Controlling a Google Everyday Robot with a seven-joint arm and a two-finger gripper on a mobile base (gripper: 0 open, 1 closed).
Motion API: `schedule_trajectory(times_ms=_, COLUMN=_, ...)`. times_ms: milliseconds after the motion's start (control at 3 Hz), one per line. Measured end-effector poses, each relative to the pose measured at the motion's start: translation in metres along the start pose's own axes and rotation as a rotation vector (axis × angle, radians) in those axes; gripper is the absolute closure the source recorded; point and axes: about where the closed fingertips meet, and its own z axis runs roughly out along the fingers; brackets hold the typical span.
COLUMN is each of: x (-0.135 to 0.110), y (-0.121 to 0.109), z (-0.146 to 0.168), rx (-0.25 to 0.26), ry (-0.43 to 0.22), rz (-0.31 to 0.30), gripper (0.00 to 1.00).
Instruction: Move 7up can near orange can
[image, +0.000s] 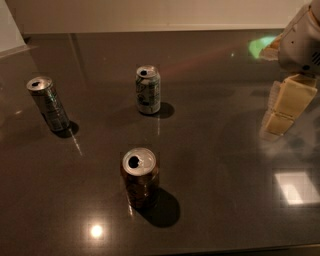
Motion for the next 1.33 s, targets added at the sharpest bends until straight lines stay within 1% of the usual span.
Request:
schedule_trajectory(times_ms=333, x=-0.026, y=-0.014, z=0.011, rx=-0.002, ry=-0.057, rz=-0.001, gripper=0.0)
schedule_trajectory(times_ms=667, x=-0.059, y=-0.031, z=0.032, rx=0.004, ry=-0.113, rz=-0.001, gripper=0.0)
schedule_trajectory(times_ms=1000, x=-0.088, y=-0.052, z=0.059, rx=0.018, ry=-0.164, rz=-0.002, gripper=0.0)
schedule_trajectory(times_ms=1333, x=-0.119, y=-0.081, z=0.1, rx=0.024, ry=-0.233, rz=0.042, gripper=0.0)
